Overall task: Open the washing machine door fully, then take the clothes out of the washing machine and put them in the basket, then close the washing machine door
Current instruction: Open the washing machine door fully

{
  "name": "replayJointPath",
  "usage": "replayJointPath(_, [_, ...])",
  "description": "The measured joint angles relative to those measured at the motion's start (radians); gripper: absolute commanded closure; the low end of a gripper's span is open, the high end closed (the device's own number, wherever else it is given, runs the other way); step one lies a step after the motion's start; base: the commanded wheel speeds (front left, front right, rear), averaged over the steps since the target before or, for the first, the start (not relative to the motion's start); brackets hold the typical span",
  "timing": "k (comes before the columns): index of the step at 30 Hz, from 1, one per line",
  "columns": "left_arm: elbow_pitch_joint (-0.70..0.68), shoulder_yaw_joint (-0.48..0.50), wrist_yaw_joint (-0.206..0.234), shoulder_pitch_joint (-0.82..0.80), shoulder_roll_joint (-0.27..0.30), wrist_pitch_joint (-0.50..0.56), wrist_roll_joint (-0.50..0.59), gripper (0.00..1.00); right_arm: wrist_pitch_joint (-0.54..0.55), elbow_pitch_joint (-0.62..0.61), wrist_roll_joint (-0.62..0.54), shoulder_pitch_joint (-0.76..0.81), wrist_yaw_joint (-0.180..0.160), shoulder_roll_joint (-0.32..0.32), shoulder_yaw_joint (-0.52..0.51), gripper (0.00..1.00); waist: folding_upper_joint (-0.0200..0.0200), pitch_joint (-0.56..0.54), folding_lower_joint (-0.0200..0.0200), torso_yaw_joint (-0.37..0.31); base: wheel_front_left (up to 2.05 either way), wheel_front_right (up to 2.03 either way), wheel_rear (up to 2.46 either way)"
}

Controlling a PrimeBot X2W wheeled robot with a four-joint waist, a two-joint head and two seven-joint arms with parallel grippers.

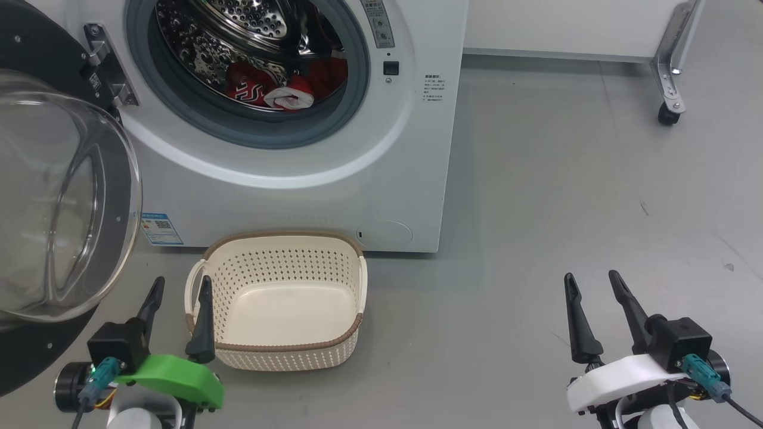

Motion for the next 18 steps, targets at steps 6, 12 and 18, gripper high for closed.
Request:
replayJointPath(6, [-0.004, -0.003, 0.0, 0.018, -0.002, 0.0, 0.0, 0.0, 0.0, -0.002, -0.001, 0.005, 0.0, 0.0, 0.0, 0.0, 0.0, -0.001, 0.0, 0.001, 0.0, 0.0, 0.0])
replayJointPath(12, [-0.006, -0.012, -0.013, 0.036, -0.008, 0.0, -0.003, 0.0, 0.0, -0.004, -0.001, 0.007, 0.0, -0.001, 0.0, 0.0, 0.0, -0.003, 0.0, 0.0, 0.0, 0.0, 0.0])
replayJointPath(18, [-0.018, -0.016, -0.022, 0.039, -0.011, 0.0, -0.017, 0.0, 0.0, -0.005, -0.002, 0.007, 0.002, -0.001, 0.0, 0.0, 0.0, -0.005, 0.0, -0.001, 0.0, 0.0, 0.0])
